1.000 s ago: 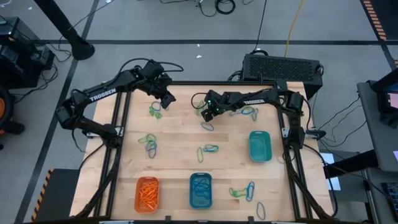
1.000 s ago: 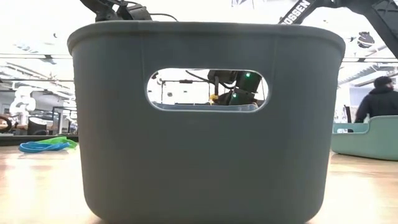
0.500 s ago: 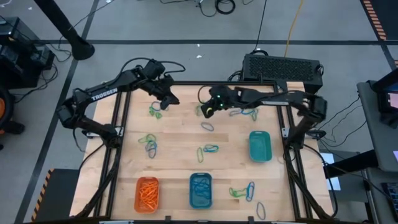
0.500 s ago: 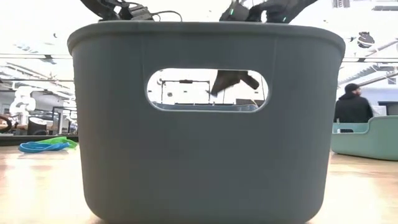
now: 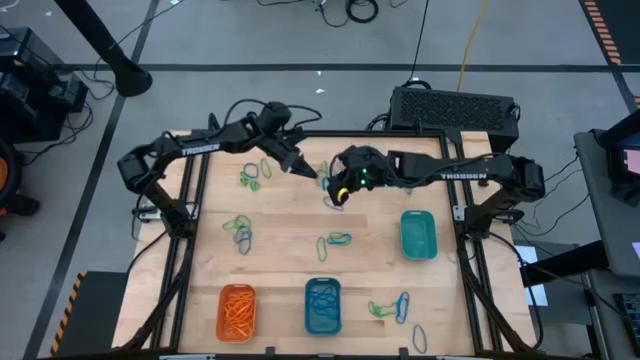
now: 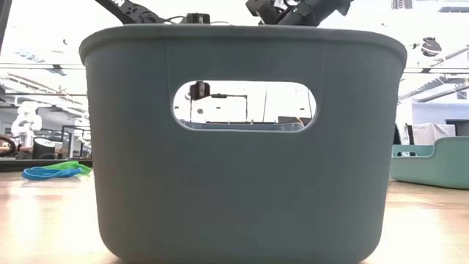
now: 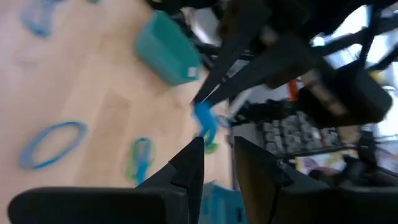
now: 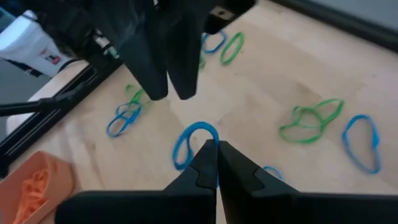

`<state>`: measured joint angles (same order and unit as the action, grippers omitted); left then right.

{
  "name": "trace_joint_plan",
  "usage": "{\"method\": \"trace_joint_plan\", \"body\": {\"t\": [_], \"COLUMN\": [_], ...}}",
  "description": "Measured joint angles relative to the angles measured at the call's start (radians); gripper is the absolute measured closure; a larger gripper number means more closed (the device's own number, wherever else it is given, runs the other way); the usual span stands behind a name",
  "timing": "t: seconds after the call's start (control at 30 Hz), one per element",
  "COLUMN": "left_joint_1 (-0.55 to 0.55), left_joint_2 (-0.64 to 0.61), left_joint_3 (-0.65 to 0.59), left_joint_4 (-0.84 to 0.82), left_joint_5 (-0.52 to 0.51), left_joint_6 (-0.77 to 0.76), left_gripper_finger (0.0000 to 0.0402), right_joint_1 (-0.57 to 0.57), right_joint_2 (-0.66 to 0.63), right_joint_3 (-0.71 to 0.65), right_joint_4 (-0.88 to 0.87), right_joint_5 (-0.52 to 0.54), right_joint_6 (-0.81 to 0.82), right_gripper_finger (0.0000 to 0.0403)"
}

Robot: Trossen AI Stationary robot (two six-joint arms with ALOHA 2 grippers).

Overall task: Sort rubber bands into baskets
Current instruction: Put the blue rubber band into the blue bin

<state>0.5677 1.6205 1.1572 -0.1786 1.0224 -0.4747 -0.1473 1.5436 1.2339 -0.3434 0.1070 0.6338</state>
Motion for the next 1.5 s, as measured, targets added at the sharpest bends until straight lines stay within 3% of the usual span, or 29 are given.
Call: {"method": "trace_joint_plan", "body": {"t": [0.2, 1.0, 1.1, 1.27, 1.5], "left_joint_1": [-0.033, -0.091, -0.090, -0.091, -0.091], "left_joint_2": [0.029, 0.073, 0.073, 0.073, 0.073], "left_joint_3": [0.000, -0.001, -0.001, -0.001, -0.001], "left_joint_4": [0.058, 0.103, 0.103, 0.101, 0.095], "left_joint_5": [0.015, 0.013, 0.013, 0.012, -0.003], "left_joint_6": [-0.044, -0.039, -0.020, -0.002, 0.011], "left_gripper_finger": [0.0309, 0.0310, 0.0326, 0.0390, 0.0396], "right_joint_1": [0.054, 0.072, 0.072, 0.071, 0.073], "right_joint_2": [0.000, 0.001, 0.001, 0.001, 0.001], "right_joint_3": [0.000, 0.000, 0.000, 0.000, 0.000], "right_joint_4": [0.001, -0.011, -0.011, -0.011, -0.011], "right_joint_5": [0.051, 0.044, 0.044, 0.003, -0.003], "right_joint_6": [0.038, 0.080, 0.080, 0.064, 0.032], "right_gripper_finger": [0.0402, 0.0402, 0.0402, 0.0402, 0.0362]}}
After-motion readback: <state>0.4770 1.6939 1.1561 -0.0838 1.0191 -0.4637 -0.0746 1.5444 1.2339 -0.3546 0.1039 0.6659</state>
